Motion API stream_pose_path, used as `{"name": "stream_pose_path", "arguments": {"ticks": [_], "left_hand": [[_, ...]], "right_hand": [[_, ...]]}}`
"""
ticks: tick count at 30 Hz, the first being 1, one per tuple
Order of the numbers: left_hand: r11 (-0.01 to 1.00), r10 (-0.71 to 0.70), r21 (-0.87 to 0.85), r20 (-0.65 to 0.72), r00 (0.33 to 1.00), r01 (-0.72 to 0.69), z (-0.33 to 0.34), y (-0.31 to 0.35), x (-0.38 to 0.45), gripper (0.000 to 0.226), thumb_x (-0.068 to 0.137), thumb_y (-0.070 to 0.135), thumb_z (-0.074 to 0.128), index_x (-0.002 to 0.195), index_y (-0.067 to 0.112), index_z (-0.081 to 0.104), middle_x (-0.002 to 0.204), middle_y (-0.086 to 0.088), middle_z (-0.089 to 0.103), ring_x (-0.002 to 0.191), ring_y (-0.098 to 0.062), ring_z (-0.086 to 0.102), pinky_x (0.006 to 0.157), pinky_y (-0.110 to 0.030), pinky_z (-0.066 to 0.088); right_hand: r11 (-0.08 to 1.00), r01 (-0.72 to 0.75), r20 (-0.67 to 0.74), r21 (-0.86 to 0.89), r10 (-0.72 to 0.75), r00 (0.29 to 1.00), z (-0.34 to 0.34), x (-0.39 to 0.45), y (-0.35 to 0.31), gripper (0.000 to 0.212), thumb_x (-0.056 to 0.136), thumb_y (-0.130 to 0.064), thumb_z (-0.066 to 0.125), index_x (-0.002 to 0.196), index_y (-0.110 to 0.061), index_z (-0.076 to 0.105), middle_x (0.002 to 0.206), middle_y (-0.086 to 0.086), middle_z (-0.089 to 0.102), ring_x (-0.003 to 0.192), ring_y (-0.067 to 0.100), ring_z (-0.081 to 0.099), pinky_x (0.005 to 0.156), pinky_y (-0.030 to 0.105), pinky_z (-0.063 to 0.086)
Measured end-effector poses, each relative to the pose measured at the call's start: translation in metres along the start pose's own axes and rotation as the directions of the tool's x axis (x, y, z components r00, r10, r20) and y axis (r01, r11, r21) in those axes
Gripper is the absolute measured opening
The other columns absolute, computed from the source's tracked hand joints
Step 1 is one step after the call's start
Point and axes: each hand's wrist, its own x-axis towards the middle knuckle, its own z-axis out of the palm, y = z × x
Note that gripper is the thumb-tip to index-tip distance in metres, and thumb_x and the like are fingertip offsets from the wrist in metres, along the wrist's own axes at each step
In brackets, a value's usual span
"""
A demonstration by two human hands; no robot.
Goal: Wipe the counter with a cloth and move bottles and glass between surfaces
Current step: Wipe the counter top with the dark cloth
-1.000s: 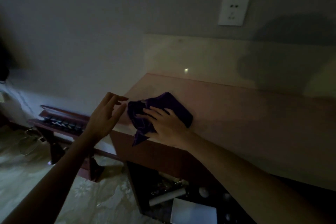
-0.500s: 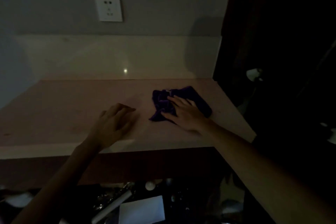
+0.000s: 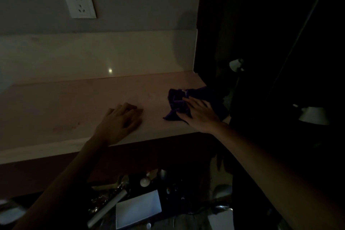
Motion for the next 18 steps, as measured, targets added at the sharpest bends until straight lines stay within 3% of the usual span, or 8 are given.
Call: {"name": "stream_pose_path", "arguments": {"ticks": [7, 10, 12, 14, 16, 18], "left_hand": [[1.0, -0.021, -0.014, 0.011, 1.0, 0.021, -0.001, -0.006, 0.003, 0.063, 0.09, 0.066, 0.022, 0.137, 0.038, 0.053, 0.134, 0.006, 0.051, 0.121, -0.021, 0.052, 0.09, -0.037, 0.036], [0.997, -0.056, -0.052, 0.021, 0.998, 0.057, -0.004, -0.005, 0.002, 0.066, 0.087, 0.067, 0.02, 0.135, 0.039, 0.054, 0.136, 0.005, 0.05, 0.123, -0.023, 0.05, 0.093, -0.038, 0.035], [0.991, -0.093, -0.096, 0.043, 0.995, 0.096, -0.008, 0.003, -0.002, 0.07, 0.086, 0.067, 0.017, 0.136, 0.035, 0.055, 0.138, 0.004, 0.05, 0.126, -0.024, 0.049, 0.094, -0.037, 0.034], [0.981, -0.122, -0.149, 0.018, 0.992, 0.124, -0.009, 0.016, -0.014, 0.066, 0.087, 0.063, 0.022, 0.133, 0.031, 0.058, 0.136, 0.002, 0.052, 0.125, -0.024, 0.05, 0.095, -0.038, 0.036], [0.974, -0.126, -0.203, -0.13, 0.984, 0.098, -0.006, 0.03, -0.049, 0.046, 0.095, 0.05, 0.038, 0.126, 0.027, 0.062, 0.132, 0.001, 0.055, 0.121, -0.023, 0.053, 0.095, -0.038, 0.041], [0.965, -0.149, -0.248, -0.244, 0.958, 0.087, 0.008, 0.04, -0.109, 0.032, 0.097, 0.037, 0.048, 0.124, 0.025, 0.063, 0.132, 0.002, 0.055, 0.118, -0.018, 0.052, 0.09, -0.035, 0.041]], "right_hand": [[0.998, -0.062, 0.059, -0.025, 0.064, 0.996, -0.004, 0.006, -0.005, 0.085, 0.084, -0.079, 0.017, 0.151, -0.027, 0.022, 0.16, -0.011, 0.013, 0.147, 0.01, 0.009, 0.116, 0.038, 0.009], [0.995, -0.085, 0.067, 0.042, 0.082, 0.994, -0.006, 0.003, -0.007, 0.091, 0.079, -0.084, 0.024, 0.152, -0.03, 0.016, 0.161, -0.009, 0.011, 0.148, 0.01, 0.006, 0.117, 0.04, 0.006], [0.991, -0.074, -0.04, 0.113, 0.079, 0.996, -0.005, -0.002, -0.017, 0.095, 0.077, -0.083, 0.03, 0.152, -0.028, 0.011, 0.162, -0.006, 0.009, 0.148, 0.011, 0.005, 0.119, 0.039, 0.004], [0.978, 0.003, -0.239, 0.209, 0.048, 0.97, -0.001, -0.014, -0.043, 0.088, 0.084, -0.071, 0.042, 0.151, -0.02, 0.017, 0.16, -0.001, 0.015, 0.148, 0.015, 0.012, 0.12, 0.038, 0.01], [0.94, 0.192, -0.436, 0.283, -0.053, 0.899, 0.013, -0.039, -0.083, 0.068, 0.091, -0.051, 0.052, 0.146, -0.015, 0.032, 0.154, 0.003, 0.031, 0.143, 0.018, 0.027, 0.117, 0.037, 0.024], [0.891, 0.346, -0.54, 0.295, -0.143, 0.83, 0.042, -0.071, -0.129, 0.05, 0.094, -0.037, 0.054, 0.137, -0.014, 0.045, 0.145, 0.003, 0.043, 0.137, 0.017, 0.038, 0.113, 0.032, 0.03]]}}
